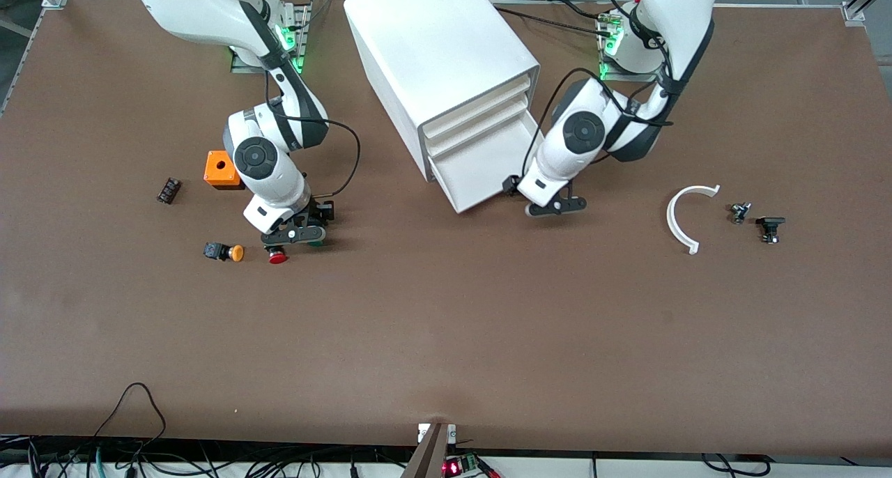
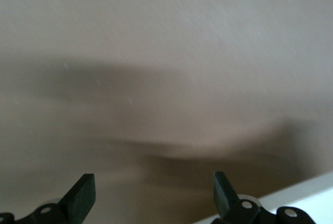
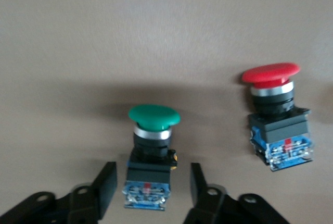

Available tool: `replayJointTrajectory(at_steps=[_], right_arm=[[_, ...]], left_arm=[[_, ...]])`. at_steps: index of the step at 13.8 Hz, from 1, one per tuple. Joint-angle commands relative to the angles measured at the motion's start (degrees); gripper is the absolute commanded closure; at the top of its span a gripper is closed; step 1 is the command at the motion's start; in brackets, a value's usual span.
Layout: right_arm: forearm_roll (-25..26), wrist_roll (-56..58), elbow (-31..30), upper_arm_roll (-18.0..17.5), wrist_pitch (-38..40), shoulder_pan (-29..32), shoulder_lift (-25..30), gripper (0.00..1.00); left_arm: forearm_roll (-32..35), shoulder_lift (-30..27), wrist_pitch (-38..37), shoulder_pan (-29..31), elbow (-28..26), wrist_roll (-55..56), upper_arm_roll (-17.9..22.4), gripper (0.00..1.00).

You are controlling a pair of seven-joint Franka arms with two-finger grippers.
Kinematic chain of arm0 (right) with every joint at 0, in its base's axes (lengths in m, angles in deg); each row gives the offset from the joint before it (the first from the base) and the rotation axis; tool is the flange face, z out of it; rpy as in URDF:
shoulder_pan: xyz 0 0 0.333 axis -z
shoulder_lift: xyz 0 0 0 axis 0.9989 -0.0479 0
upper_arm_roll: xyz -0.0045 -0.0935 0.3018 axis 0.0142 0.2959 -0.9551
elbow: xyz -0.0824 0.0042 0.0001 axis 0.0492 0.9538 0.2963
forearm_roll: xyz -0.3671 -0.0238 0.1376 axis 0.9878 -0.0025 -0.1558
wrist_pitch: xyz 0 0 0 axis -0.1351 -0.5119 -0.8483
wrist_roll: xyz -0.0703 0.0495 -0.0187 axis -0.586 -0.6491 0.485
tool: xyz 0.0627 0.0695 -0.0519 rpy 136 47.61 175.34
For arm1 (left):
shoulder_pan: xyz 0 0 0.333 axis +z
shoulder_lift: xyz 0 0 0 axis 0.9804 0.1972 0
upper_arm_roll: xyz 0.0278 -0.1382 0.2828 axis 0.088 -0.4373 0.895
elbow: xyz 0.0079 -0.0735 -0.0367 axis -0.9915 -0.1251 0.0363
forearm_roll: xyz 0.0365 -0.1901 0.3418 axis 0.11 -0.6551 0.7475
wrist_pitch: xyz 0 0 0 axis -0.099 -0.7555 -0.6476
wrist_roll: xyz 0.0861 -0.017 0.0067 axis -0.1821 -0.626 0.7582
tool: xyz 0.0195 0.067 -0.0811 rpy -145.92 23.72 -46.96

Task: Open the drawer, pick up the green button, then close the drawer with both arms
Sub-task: 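Open the right gripper while the left gripper pushes the drawer shut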

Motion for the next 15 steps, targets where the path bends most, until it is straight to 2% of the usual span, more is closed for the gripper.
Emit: replayJointTrajectory(at_steps=[1, 10, 12, 15], right_arm=[[-0.28, -1.34, 5.67, -0.82, 8.29, 0.79, 2.08, 0.0], [-0.28, -1.34, 18.16, 0.67, 24.13, 2.37, 7.97, 0.0], [-0.28, -1.34, 22.9, 1.9, 30.7, 2.89, 8.67, 0.0], [0.34, -1.25, 32.04, 2.43, 44.58, 5.52, 9.03, 0.0]], left_arm=[[-0.28, -3.14, -2.98, -0.18, -2.47, 0.15, -3.27, 0.0], [-0.54, -3.67, -7.2, -0.18, -4.23, 0.32, -7.41, 0.0], [-0.54, -3.84, -8.08, -0.18, -4.23, 0.24, -9.07, 0.0], [-0.54, -4.54, -8.26, 0.0, -4.14, 0.15, -9.35, 0.0]])
